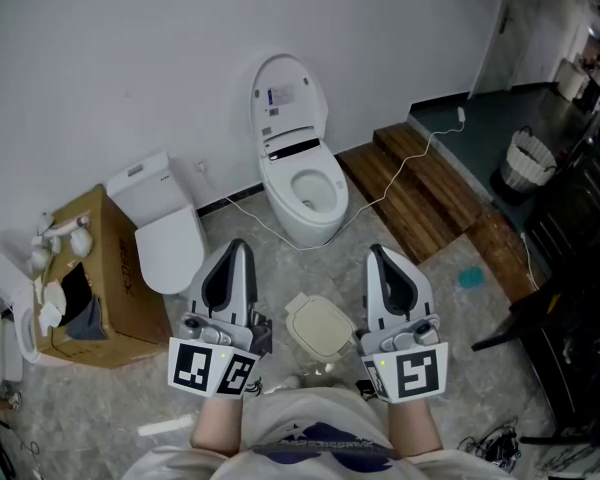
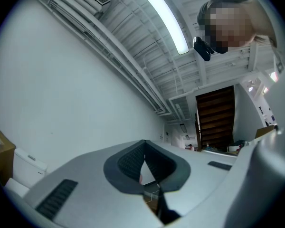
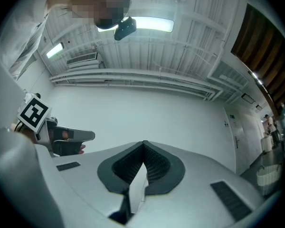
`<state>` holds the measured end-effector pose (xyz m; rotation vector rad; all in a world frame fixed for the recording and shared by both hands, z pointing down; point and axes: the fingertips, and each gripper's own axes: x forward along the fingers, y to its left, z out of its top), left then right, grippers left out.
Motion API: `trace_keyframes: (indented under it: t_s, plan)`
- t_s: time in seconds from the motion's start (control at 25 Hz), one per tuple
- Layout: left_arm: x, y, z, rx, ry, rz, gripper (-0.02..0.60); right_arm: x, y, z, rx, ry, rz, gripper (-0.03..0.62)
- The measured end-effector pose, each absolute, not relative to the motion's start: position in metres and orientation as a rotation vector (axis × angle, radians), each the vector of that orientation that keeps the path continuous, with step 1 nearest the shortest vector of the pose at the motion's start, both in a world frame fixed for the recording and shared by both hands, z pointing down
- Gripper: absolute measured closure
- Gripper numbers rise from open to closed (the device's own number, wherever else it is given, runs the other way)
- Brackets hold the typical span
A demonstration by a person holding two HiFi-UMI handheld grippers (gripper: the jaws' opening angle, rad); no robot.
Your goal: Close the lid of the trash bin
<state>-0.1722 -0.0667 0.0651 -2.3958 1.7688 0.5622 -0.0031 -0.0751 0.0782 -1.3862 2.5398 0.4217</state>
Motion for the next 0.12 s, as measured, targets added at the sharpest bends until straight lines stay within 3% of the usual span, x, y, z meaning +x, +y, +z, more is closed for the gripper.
trace_keyframes:
  t_s: [0.12]
  plan:
    - [-0.1741, -0.0671, 0.0657, -2.394, 1.772, 0.564, 0.581, -0.0036, -0.0755, 0.0791, -1.39, 2.542, 0.422, 0.586]
